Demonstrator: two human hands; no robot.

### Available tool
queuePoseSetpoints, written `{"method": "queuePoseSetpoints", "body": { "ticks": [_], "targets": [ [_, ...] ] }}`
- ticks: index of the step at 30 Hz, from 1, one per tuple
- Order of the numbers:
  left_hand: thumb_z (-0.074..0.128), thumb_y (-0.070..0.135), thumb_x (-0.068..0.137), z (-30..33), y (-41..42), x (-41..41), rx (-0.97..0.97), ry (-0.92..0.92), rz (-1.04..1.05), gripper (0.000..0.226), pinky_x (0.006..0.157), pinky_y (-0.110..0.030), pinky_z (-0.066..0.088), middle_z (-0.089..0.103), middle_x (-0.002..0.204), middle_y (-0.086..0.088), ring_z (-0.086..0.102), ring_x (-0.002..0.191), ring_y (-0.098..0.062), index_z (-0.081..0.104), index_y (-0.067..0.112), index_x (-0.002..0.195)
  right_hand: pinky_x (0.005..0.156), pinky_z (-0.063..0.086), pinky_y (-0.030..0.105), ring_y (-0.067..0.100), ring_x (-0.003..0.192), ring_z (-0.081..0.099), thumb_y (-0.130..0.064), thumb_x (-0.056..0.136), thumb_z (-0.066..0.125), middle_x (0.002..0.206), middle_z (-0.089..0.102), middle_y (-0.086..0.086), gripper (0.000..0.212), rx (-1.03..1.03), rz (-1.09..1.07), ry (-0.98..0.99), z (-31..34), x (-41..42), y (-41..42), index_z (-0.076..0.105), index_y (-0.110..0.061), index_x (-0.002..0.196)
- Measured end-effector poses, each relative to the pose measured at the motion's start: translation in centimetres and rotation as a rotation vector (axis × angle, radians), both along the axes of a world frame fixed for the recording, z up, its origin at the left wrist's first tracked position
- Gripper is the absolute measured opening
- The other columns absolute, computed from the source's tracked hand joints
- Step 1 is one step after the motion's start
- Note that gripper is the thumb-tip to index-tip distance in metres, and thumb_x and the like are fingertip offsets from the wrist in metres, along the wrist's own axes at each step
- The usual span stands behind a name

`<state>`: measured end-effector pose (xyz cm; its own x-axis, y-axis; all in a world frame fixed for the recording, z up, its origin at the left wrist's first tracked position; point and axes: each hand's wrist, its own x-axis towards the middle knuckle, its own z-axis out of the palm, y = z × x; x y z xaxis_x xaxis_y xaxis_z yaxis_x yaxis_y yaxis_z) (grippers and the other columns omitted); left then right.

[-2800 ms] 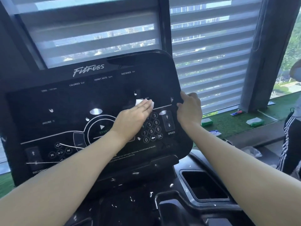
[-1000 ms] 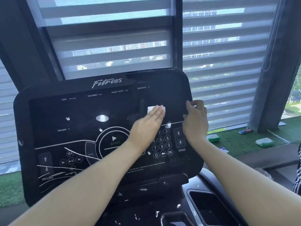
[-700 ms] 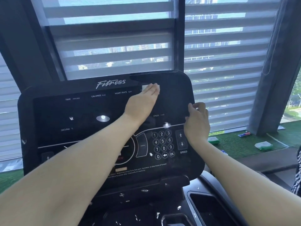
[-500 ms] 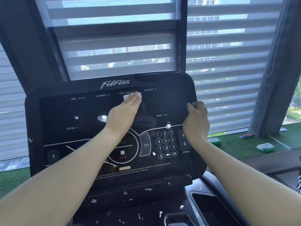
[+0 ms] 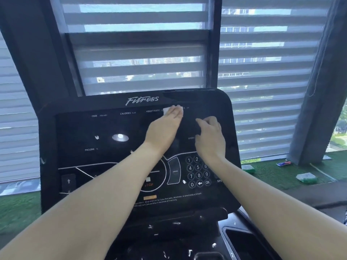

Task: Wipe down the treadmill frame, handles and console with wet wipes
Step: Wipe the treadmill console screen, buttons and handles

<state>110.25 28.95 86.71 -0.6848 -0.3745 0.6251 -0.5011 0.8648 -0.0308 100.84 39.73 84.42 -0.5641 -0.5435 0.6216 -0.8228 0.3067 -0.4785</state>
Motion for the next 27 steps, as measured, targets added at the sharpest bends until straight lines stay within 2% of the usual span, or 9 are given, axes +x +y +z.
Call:
{"method": "queuePoseSetpoints", "body": {
  "ticks": [5, 8, 10, 12, 14, 16, 23, 25, 27],
  "targets": [
    [0.032, -0.002, 0.100, -0.7, -2.0, 6.1, -0.017, 0.089, 0.085, 0.056, 0.113, -0.023, 0.019, 0.013, 0.158, 0.004, 0.013, 0.145, -0.010, 0.019, 0.017, 0.151, 0.063, 0.034, 0.027, 0.016, 0.112, 0.038, 0.004, 0.085, 0.053, 0.124, 0.040, -0.001, 0.056, -0.011, 0.070, -0.013, 0.2, 1.6, -1.4, 0.045, -0.017, 0.137],
    [0.034, -0.009, 0.094, -0.6, -2.4, 7.7, 0.044, 0.135, 0.111, 0.063, 0.118, -0.029, 0.017, 0.015, 0.158, 0.002, 0.013, 0.145, -0.011, 0.021, 0.015, 0.150, 0.063, 0.034, 0.027, 0.015, 0.111, 0.037, 0.004, 0.084, 0.052, 0.124, 0.040, -0.002, 0.056, -0.011, 0.079, -0.012, 0.0, 2.1, -1.5, 0.046, -0.017, 0.135],
    [0.036, 0.004, 0.097, -1.1, -2.1, 6.7, 0.009, 0.129, 0.117, 0.056, 0.117, -0.035, 0.022, 0.021, 0.157, 0.001, 0.018, 0.144, -0.011, 0.024, 0.018, 0.150, 0.064, 0.035, 0.027, 0.015, 0.111, 0.037, 0.003, 0.084, 0.053, 0.124, 0.039, -0.002, 0.056, -0.001, 0.081, -0.015, -0.1, 2.2, -1.3, 0.046, -0.018, 0.135],
    [0.032, 0.028, 0.103, -2.5, -0.9, 4.9, 0.013, 0.098, 0.047, 0.044, 0.110, -0.027, 0.032, 0.036, 0.151, 0.004, 0.032, 0.139, -0.010, 0.034, 0.026, 0.147, 0.065, 0.035, 0.027, 0.016, 0.113, 0.037, 0.001, 0.085, 0.053, 0.124, 0.039, -0.002, 0.055, 0.012, 0.072, -0.013, -0.1, 2.1, -1.0, 0.046, -0.018, 0.136],
    [0.034, 0.019, 0.103, -3.6, 0.9, 3.0, -0.019, 0.004, -0.035, 0.047, 0.107, -0.022, 0.035, 0.028, 0.155, 0.003, 0.025, 0.141, -0.007, 0.029, 0.023, 0.149, 0.065, 0.034, 0.027, 0.016, 0.115, 0.037, -0.001, 0.086, 0.054, 0.125, 0.040, -0.002, 0.053, 0.023, 0.059, -0.008, -0.2, 1.8, -0.7, 0.047, -0.018, 0.135],
    [0.033, 0.000, 0.099, -3.7, 1.8, 2.7, 0.000, -0.025, -0.082, 0.058, 0.109, -0.025, 0.034, 0.013, 0.158, 0.003, 0.013, 0.144, -0.006, 0.018, 0.018, 0.151, 0.065, 0.033, 0.027, 0.016, 0.115, 0.037, -0.002, 0.086, 0.054, 0.126, 0.040, -0.001, 0.051, 0.036, 0.052, -0.002, -0.3, 1.7, -0.6, 0.048, -0.018, 0.134],
    [0.027, 0.009, 0.101, -1.2, -2.4, 5.8, -0.002, 0.174, 0.008, 0.048, 0.112, -0.019, 0.016, 0.024, 0.155, 0.005, 0.021, 0.143, -0.009, 0.031, 0.022, 0.148, 0.061, 0.033, 0.027, 0.017, 0.111, 0.039, 0.003, 0.085, 0.052, 0.122, 0.041, -0.001, 0.053, 0.023, 0.040, -0.012, -0.6, 1.6, -0.8, 0.048, -0.016, 0.134],
    [0.020, 0.025, 0.098, -2.6, -1.5, 5.0, -0.025, 0.177, -0.002, 0.050, 0.104, -0.022, 0.034, 0.038, 0.150, 0.004, 0.043, 0.132, -0.014, 0.039, 0.025, 0.144, 0.061, 0.034, 0.027, 0.017, 0.111, 0.039, 0.002, 0.086, 0.053, 0.122, 0.041, -0.001, 0.052, 0.025, 0.041, -0.012, -0.6, 1.6, -0.8, 0.049, -0.016, 0.134],
    [0.025, 0.010, 0.085, -4.5, 0.3, 4.5, -0.017, 0.033, -0.025, 0.056, 0.071, -0.027, 0.057, 0.056, 0.135, -0.003, 0.066, 0.104, -0.021, 0.055, 0.014, 0.132, 0.063, 0.034, 0.027, 0.017, 0.111, 0.039, 0.000, 0.087, 0.054, 0.121, 0.042, -0.001, 0.050, 0.028, 0.044, -0.009, -0.7, 1.5, -0.6, 0.049, -0.017, 0.134]
  ]
}}
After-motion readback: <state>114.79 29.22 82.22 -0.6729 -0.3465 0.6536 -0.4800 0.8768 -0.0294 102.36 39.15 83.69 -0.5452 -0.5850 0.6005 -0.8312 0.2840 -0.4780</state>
